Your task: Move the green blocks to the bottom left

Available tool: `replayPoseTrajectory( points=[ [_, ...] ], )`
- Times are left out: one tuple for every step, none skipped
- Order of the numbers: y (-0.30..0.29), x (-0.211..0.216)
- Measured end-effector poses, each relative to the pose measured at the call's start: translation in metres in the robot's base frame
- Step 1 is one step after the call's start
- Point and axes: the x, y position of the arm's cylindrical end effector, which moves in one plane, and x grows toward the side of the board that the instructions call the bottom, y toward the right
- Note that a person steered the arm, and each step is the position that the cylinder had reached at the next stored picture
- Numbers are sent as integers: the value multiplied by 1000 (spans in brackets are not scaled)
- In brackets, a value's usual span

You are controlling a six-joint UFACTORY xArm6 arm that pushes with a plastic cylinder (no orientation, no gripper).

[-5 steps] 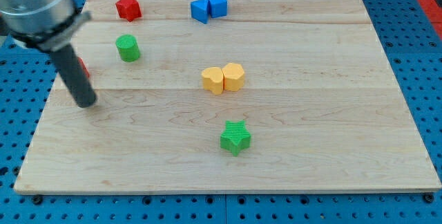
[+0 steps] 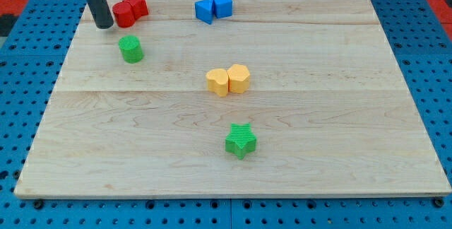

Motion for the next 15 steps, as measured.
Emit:
replayPoseTrajectory(
  points=[
    [0,0],
    [0,0],
    [16,1],
    [75,51],
    [124,103],
    [161,109],
    [102,123],
    [105,122],
    [95,81],
    [46,104],
    [83,180],
    [71,168],
    [61,103],
    [28,98],
    [60,187]
  ],
)
